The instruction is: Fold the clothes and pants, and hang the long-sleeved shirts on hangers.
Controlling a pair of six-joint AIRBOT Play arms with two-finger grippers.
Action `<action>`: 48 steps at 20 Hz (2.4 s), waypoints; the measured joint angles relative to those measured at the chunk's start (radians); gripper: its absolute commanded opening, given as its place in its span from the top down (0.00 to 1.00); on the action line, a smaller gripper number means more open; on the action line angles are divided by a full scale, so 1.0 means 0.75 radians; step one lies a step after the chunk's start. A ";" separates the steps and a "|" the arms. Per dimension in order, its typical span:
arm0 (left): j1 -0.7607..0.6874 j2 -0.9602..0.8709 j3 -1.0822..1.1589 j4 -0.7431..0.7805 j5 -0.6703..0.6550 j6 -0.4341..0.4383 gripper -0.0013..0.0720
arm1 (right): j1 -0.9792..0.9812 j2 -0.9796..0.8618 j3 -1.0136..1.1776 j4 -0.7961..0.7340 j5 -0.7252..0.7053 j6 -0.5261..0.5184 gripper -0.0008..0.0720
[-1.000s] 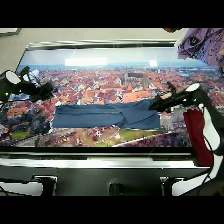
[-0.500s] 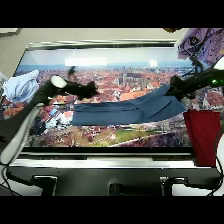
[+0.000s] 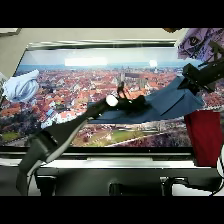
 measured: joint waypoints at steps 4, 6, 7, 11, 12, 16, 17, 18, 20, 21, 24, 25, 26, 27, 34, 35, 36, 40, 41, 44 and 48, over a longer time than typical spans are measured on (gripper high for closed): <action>-0.093 -0.148 0.160 -0.022 0.072 -0.144 0.96 | 0.000 0.001 0.060 -0.043 0.035 0.013 0.95; -0.106 -0.180 0.198 -0.029 0.087 -0.169 0.97 | 0.000 0.001 0.077 -0.070 0.043 0.014 0.95; -0.099 -0.185 0.211 -0.032 0.073 -0.169 0.97 | 0.000 0.001 0.082 -0.082 0.043 0.015 0.95; 0.025 -0.127 0.232 0.086 -0.186 -0.142 0.97 | 0.001 0.001 0.092 -0.121 0.015 0.032 0.95; 0.073 -0.090 0.234 0.170 -0.272 -0.143 0.96 | 0.002 -0.001 0.094 -0.123 0.002 0.041 0.95; 0.337 0.154 0.239 0.613 -0.673 -0.136 0.96 | 0.051 -0.011 0.095 -0.107 -0.053 0.121 0.95; 0.408 0.220 0.239 0.710 -0.760 -0.115 0.96 | 0.083 -0.016 0.095 -0.104 -0.067 0.144 0.95; 0.488 0.296 0.239 0.798 -0.842 -0.085 0.96 | 0.123 -0.025 0.095 -0.104 -0.082 0.171 0.95; 0.644 0.433 0.240 0.925 -0.970 -0.031 0.96 | 0.232 -0.054 0.095 -0.105 -0.120 0.239 0.95; 0.718 0.490 0.240 0.969 -1.015 -0.011 0.96 | 0.287 -0.072 0.095 -0.109 -0.143 0.273 0.95; 0.926 0.632 0.240 1.045 -1.107 0.035 0.96 | 0.463 -0.148 0.095 -0.119 -0.223 0.375 0.95; 0.980 0.662 0.240 1.057 -1.129 0.047 0.96 | 0.517 -0.178 0.095 -0.119 -0.250 0.401 0.95; 1.033 0.687 0.240 1.070 -1.155 0.056 0.96 | 0.567 -0.209 0.095 -0.120 -0.275 0.426 0.95; 1.076 0.703 0.240 1.080 -1.182 0.064 0.96 | 0.617 -0.246 0.095 -0.120 -0.303 0.448 0.95; 1.196 0.737 0.225 1.099 -1.276 0.082 0.96 | 0.833 -0.479 0.095 -0.058 -0.472 0.544 0.95; 1.200 0.738 0.225 1.101 -1.280 0.083 0.96 | 0.847 -0.503 0.095 -0.049 -0.491 0.548 0.95; 1.203 0.739 0.225 1.104 -1.285 0.085 0.96 | 0.858 -0.527 0.095 -0.037 -0.511 0.557 0.93; 1.209 0.739 0.224 1.105 -1.290 0.086 0.96 | 0.877 -0.581 0.095 0.043 -0.585 0.544 0.30; 1.210 0.739 0.224 1.106 -1.290 0.086 0.96 | 0.878 -0.581 0.095 0.060 -0.609 0.524 0.15; 1.210 0.737 0.224 1.105 -1.292 0.086 0.96 | 0.875 -0.531 0.095 0.096 -0.667 0.447 0.14; 1.210 0.736 0.224 1.105 -1.291 0.086 0.96 | 0.775 -0.391 0.096 0.067 -0.663 0.344 0.14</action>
